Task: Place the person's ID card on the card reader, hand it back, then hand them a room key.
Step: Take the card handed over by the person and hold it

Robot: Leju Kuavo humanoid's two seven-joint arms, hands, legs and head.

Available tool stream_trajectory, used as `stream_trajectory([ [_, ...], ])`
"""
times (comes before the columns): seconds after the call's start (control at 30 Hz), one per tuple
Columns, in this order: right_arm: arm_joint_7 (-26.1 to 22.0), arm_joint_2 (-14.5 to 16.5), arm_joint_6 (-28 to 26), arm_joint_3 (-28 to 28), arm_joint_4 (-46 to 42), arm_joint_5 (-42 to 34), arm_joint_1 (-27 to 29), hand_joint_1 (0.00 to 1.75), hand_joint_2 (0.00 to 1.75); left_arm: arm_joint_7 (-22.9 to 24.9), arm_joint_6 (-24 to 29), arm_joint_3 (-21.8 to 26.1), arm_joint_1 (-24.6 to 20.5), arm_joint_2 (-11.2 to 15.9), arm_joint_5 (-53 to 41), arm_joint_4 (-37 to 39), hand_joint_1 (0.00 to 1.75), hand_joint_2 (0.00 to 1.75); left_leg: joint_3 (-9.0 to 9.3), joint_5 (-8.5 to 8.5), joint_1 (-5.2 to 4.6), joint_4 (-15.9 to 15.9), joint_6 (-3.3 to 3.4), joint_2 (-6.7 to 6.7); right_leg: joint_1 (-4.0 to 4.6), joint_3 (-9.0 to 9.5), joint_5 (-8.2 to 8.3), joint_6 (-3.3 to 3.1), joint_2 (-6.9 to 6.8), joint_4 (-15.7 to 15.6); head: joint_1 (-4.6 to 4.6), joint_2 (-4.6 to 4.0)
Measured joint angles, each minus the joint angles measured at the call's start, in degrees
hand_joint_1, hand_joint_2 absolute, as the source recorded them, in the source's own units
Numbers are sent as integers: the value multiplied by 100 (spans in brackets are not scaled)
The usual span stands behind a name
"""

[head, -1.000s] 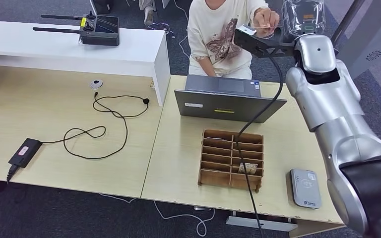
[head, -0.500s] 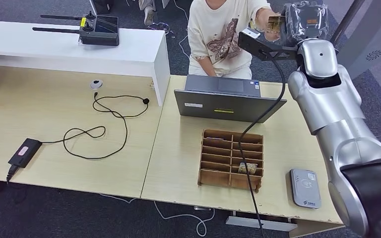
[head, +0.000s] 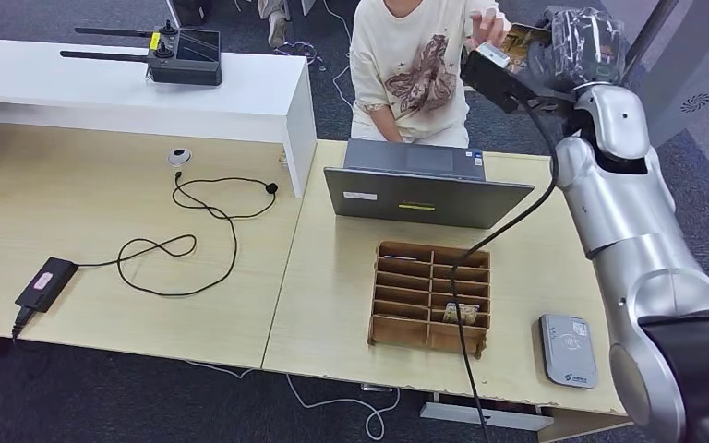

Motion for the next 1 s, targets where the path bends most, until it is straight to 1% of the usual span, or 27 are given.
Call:
stream_trajectory([
  [0.1,-456,-21,164,-375,-80,-694,44,175,175,1,8,0,0,0,2,0,0,0,-1,0,0,0,0,0,0,-1,0,0,0,0,0,0],
  [0.2,-846,-53,479,-809,-166,-1491,109,175,175,1,24,0,1,0,3,0,0,0,-1,0,0,0,0,-1,0,-1,0,0,-2,-1,0,1],
  [0.37,-1192,-279,1218,-1514,-381,-2787,327,175,175,-8,32,0,9,6,3,0,0,0,-4,-1,-2,1,1,-7,-1,1,0,0,-10,-4,-1,1],
  [0.5,-1203,-582,2087,-1986,-601,-3771,542,175,175,-30,33,-2,11,33,2,0,0,0,-6,-2,-4,3,4,-13,-3,0,0,1,-13,-8,-1,1],
  [0.6,-1138,-868,2621,-2246,-783,-4274,736,175,175,-43,36,-8,14,62,1,0,0,0,-9,-3,-5,3,5,-19,-4,0,-1,2,-19,-10,-1,0],
  [0.8,-940,-1524,3630,-2485,-960,-4889,892,175,175,8,39,-38,16,95,-2,0,0,0,-17,-5,-8,3,8,-21,-7,-4,-2,3,-23,-10,-1,1],
  [1.0,-1024,-2066,4395,-2520,-962,-5312,928,175,175,59,38,-37,14,102,5,0,0,0,-17,-7,-9,3,10,-23,-10,-7,-2,4,-24,-10,-1,1],
])
